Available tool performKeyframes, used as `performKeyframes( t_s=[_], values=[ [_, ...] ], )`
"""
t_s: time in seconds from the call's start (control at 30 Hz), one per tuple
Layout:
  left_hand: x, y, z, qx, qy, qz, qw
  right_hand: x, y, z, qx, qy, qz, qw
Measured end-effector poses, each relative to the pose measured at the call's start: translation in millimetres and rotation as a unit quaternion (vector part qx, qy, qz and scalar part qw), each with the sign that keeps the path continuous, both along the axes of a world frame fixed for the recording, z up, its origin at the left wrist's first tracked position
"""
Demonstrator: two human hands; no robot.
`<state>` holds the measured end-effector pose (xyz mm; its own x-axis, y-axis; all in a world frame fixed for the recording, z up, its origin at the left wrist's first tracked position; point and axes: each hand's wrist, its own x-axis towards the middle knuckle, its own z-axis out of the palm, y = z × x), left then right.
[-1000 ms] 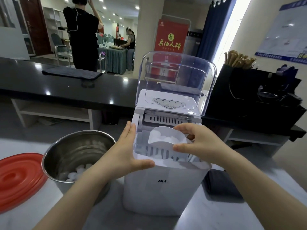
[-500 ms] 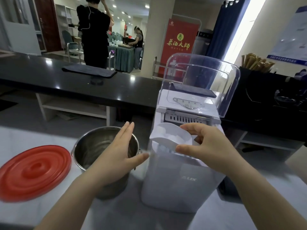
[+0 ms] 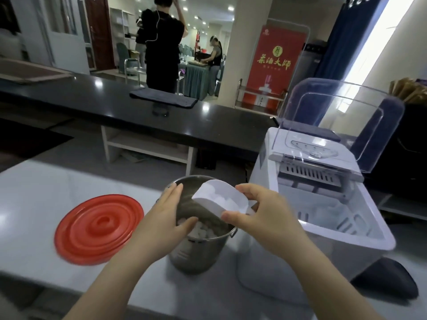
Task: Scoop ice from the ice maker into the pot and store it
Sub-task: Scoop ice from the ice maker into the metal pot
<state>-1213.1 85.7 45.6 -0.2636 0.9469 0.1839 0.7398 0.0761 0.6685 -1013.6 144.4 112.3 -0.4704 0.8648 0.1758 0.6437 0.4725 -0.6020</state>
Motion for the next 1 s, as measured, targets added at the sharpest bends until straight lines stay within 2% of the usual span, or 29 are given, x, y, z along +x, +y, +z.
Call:
performKeyframes(
  t_s=[0.23, 0.57, 0.73, 1.0],
  values=[
    [-20.0, 6.7, -11.1, -0.037, 0.040, -0.011, 0.998, -29.1, 8.6, -35.9, -0.007, -0.003, -0.037, 0.999],
    [-16.3, 23.9, -18.8, -0.097, 0.104, -0.017, 0.990, -44.6, 15.1, -39.4, 0.023, -0.198, -0.039, 0.979],
    [-14.5, 22.9, -18.7, -0.105, 0.105, -0.018, 0.989, -48.3, 12.6, -32.5, 0.077, -0.281, -0.036, 0.956],
    [-16.0, 21.7, -22.9, -0.069, 0.075, -0.014, 0.995, -41.5, 2.9, -9.7, 0.204, -0.286, -0.011, 0.936]
  ],
)
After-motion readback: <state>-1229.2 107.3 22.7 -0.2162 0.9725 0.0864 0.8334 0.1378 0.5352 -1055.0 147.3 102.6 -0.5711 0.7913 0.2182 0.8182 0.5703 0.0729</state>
